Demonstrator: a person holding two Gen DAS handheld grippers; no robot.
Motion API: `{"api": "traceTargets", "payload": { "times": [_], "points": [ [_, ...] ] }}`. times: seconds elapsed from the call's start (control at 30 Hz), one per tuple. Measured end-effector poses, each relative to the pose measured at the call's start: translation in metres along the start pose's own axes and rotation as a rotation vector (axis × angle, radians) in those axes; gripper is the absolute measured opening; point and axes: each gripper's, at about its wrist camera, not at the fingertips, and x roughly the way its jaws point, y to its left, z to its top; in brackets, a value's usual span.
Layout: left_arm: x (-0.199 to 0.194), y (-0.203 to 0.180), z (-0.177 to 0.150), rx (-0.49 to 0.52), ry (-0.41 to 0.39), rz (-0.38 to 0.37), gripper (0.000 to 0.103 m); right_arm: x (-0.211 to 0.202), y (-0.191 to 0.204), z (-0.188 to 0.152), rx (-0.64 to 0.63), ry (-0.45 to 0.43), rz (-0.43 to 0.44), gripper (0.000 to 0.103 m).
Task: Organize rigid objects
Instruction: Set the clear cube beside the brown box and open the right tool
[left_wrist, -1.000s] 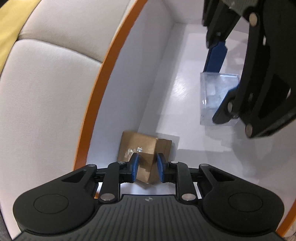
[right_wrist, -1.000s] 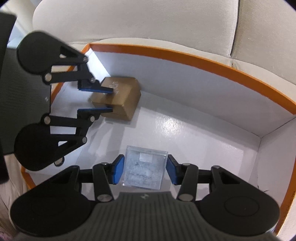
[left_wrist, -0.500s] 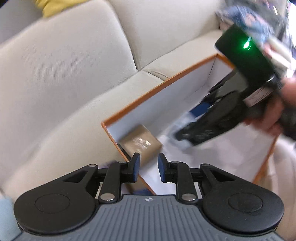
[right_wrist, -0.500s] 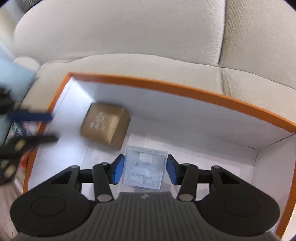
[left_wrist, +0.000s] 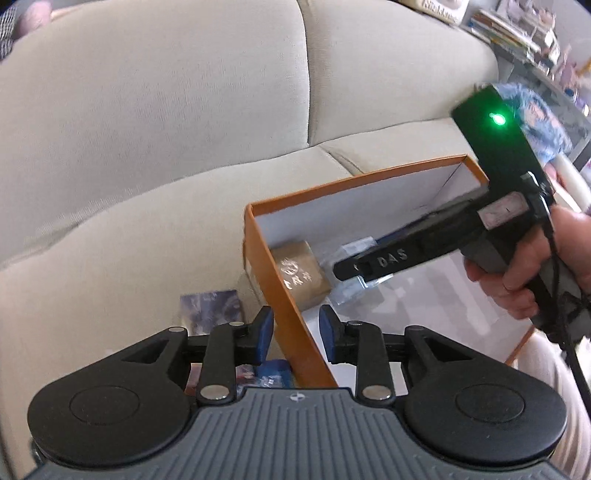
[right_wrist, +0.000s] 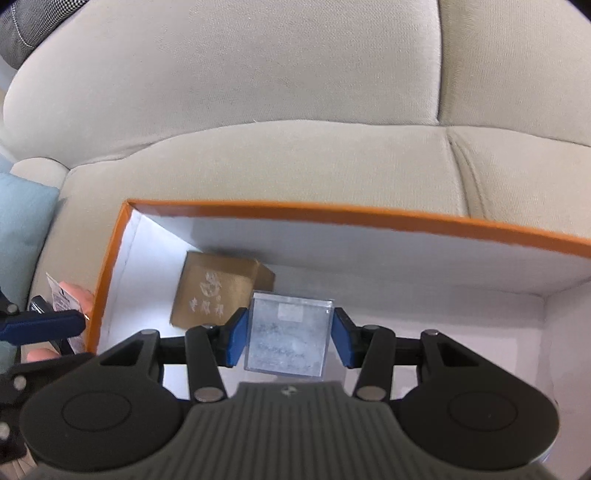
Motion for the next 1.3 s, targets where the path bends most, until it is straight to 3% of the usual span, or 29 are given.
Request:
{"api": "traceTargets", "payload": {
  "times": [0.2,0.27,0.5,0.77,0.97,1.07,1.3],
  "points": [
    [-0.010,0.005,-0.022,-0.092,-0.028,-0.036,0.033,-0.008,0.000,-0.028,0.057,0.081,0.032,0.049],
    [-0.003,0.005,-0.024,-0.112,-0.033,-0.052,0.027,-0.005,0.004,-0.033,0.091,0.092,0.061,0.049],
    [0.003,0.009,-0.034,-0.136,-0.044,-0.062,0.019,0.008,0.030,-0.035,0.127,0.057,0.085,0.049],
    [-0.006,0.004,-0.040,-0.132,-0.053,-0.075,0.016,0.015,0.023,-0.038,0.144,0.042,0.151,0.052],
    [-0.012,0.008,-0.044,-0.140,-0.074,-0.095,0.013,0.009,0.023,-0.045,0.017,0.053,0.189,0.051],
    [-0.013,0.011,-0.045,-0.161,-0.079,-0.108,0.013,0.009,0.024,-0.049,-0.065,0.070,0.238,0.042],
    [-0.014,0.009,-0.044,-0.161,-0.071,-0.104,0.013,0.018,0.050,-0.057,-0.359,0.034,0.147,0.030]
  ]
}}
